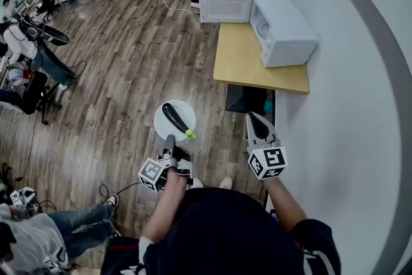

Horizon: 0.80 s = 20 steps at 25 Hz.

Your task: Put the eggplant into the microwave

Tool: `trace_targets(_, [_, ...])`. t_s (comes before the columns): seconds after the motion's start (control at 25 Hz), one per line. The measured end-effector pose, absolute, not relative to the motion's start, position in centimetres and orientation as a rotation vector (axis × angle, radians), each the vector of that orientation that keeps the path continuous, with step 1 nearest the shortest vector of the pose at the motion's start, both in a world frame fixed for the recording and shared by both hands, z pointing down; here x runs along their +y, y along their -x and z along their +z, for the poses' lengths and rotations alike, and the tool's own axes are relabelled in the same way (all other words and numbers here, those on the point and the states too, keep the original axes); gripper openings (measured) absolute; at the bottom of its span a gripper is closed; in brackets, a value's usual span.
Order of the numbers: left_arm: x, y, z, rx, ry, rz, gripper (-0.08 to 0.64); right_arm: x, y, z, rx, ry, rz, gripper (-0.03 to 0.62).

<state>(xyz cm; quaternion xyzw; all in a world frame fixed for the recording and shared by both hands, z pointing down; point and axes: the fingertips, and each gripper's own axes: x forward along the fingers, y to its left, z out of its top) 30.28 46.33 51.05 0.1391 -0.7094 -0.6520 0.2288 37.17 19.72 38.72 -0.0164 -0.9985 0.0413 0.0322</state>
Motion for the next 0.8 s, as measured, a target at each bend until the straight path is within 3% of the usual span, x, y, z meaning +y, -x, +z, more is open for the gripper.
trace_targets(0.8, [42.1,-33.1,52.2,-1.974,-0.375,-1.836,0.021,15.2,-38.1,40.8,-3.064,0.126,0.120,0.012])
